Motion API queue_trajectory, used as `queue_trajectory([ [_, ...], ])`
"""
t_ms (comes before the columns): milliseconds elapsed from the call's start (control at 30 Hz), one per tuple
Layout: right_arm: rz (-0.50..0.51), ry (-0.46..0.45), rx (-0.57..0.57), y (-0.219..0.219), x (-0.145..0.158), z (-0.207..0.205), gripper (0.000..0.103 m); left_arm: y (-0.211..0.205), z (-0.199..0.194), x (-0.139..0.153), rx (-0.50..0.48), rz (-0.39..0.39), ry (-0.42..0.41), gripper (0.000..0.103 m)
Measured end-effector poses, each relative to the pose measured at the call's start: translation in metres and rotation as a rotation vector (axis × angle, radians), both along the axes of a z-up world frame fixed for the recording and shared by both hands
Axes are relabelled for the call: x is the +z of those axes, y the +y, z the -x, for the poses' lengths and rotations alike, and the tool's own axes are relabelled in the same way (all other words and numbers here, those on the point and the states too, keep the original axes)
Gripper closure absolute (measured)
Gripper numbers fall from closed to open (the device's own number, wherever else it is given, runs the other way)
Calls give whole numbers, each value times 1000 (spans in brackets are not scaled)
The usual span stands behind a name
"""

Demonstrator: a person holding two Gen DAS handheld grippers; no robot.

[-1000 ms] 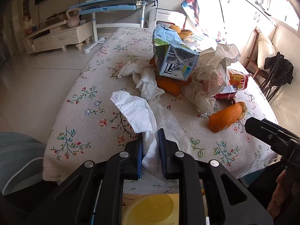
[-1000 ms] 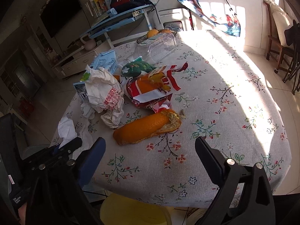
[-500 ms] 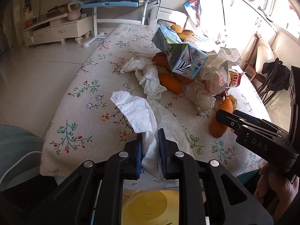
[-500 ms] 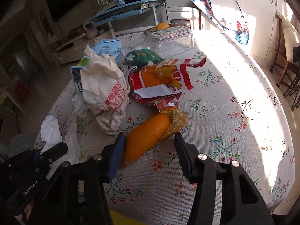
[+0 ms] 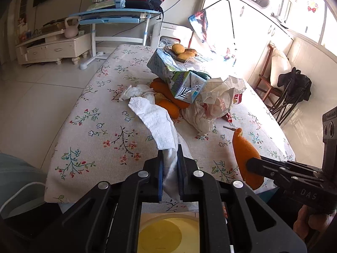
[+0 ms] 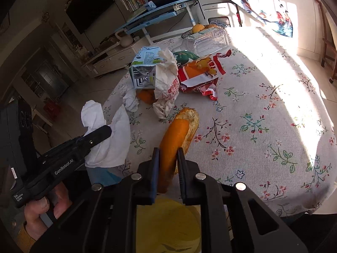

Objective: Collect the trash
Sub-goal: 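Lift the tissue with the left tool while the right tool grasps an orange peel, then carry tissue and orange peel over the yellow basin and open both tools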

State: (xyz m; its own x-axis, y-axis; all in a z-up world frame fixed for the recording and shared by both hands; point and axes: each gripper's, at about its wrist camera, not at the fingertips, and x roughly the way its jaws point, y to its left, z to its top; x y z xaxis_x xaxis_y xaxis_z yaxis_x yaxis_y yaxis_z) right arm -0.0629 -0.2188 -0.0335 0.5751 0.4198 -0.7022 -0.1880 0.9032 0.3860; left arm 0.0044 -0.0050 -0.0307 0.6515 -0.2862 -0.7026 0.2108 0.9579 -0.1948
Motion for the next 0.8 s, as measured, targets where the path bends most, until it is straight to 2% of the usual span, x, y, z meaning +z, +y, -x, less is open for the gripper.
queue_trajectory([
  [133, -5, 18, 101, 20, -2, 31, 85, 3, 14, 11, -22, 3, -23, 92],
  [233, 28, 51, 189, 40, -9, 55, 85, 7, 30, 19, -35, 7, -29, 92],
  [400, 90, 135, 319, 65, -30, 86, 85, 19, 61, 15, -59, 15, 22, 92],
  [433, 107, 154, 332, 68, -33, 88, 83, 21, 68, 12, -66, 14, 39, 92],
  [467, 120, 163, 336, 69, -35, 91, 75, 22, 75, 8, -73, 9, 57, 92],
  [500, 129, 160, 327, 67, -35, 93, 67, 22, 83, 5, -83, 5, 76, 92],
  [533, 132, 147, 303, 62, -32, 92, 47, 22, 90, 2, -94, 6, 100, 92],
  [567, 124, 131, 277, 55, -27, 91, 42, 22, 97, -2, -108, 10, 128, 92],
  [733, 66, 66, 121, 14, -1, 75, 35, 2, 131, -28, -199, -28, 292, 91],
  [800, 61, 32, 81, 2, 10, 67, 34, -4, 140, -35, -213, -68, 317, 85],
])
